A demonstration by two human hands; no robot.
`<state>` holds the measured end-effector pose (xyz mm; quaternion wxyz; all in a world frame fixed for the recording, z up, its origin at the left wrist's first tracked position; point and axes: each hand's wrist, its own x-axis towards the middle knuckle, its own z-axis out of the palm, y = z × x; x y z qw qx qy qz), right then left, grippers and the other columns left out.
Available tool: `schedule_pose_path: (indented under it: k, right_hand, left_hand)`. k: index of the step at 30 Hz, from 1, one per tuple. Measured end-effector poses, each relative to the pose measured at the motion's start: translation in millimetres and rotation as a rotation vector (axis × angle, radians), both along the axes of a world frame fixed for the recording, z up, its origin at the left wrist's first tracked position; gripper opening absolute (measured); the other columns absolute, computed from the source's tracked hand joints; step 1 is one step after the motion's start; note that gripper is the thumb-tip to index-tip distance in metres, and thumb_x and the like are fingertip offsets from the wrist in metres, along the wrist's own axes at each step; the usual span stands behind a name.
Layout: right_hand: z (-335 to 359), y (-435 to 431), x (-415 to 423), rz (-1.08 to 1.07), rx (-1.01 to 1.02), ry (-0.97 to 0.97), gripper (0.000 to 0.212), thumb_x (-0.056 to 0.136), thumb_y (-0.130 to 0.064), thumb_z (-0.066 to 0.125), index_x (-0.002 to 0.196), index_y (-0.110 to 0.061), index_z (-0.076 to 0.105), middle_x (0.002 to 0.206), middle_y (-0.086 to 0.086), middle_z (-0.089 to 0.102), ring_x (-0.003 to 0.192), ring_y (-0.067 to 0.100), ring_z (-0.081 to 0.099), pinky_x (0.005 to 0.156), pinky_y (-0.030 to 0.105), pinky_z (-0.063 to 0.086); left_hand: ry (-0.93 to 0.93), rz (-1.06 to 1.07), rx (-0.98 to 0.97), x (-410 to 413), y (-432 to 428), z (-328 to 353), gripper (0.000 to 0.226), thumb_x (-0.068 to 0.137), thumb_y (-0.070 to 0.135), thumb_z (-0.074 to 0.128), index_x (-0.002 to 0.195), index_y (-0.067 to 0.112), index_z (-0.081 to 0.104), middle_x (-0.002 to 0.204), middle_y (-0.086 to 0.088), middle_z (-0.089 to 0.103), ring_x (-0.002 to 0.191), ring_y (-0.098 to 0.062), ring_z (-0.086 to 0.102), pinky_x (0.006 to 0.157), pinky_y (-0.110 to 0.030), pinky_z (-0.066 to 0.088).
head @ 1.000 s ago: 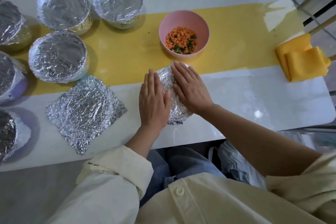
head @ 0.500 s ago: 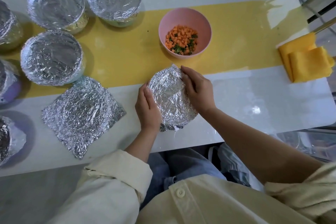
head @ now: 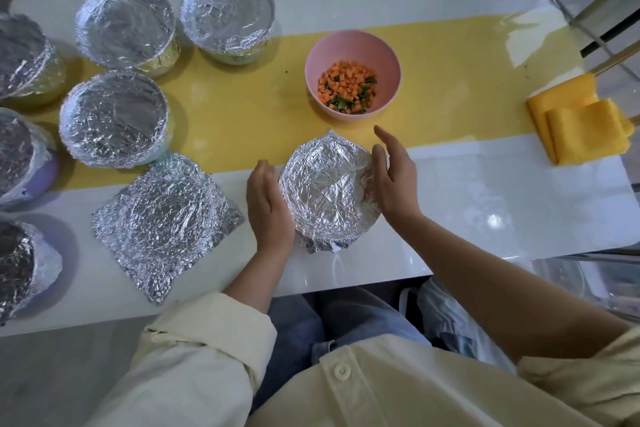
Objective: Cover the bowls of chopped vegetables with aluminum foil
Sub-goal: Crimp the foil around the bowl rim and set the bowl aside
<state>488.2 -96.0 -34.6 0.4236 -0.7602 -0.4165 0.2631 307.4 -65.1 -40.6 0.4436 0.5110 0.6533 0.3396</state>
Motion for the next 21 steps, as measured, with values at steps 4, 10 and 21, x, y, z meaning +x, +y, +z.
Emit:
schedule_pose_path:
  k: [4,10,21]
  right_hand:
    - [-6.6,-9.7,-8.8,0.191,0.056,-0.282,0.048,0.102,-0.028,0.037,0.143,-0.004,0.043,0.147,0.010,0.044,0.137,0.021,0.038,0.113,0.027,0.028]
    - [-12.8,-8.9,-11.7,0.055,-0.050,0.058,0.042,0.103,-0.028,0.035,0.136,-0.012,0.052,0.127,0.004,0.063,0.116,0.016,0.057,0.097,0.027,0.043]
    - [-15.8,-16.2,-26.5,-0.249,-0.121,0.506,0.033,0.104,-0.031,0.035,0.085,-0.012,0.055,0.083,0.002,0.055,0.079,0.014,0.050,0.076,0.034,0.042]
  left_hand:
    - [0.304,-0.289,0.337,6.0,-0.6,-4.7,0.055,0.103,0.036,0.025,0.146,0.006,0.042,0.155,-0.009,0.040,0.143,-0.021,0.035,0.116,-0.033,0.027]
    - [0.217,-0.195,0.227,13.7,-1.9,-13.6,0.045,0.107,0.024,0.029,0.145,0.007,0.043,0.144,-0.012,0.051,0.128,-0.025,0.052,0.102,-0.031,0.042]
    - [0.050,-0.175,-0.017,5.5,29.1,-13.6,0.039,0.105,0.040,0.036,0.113,0.017,0.068,0.102,0.000,0.063,0.095,-0.017,0.058,0.084,-0.032,0.046]
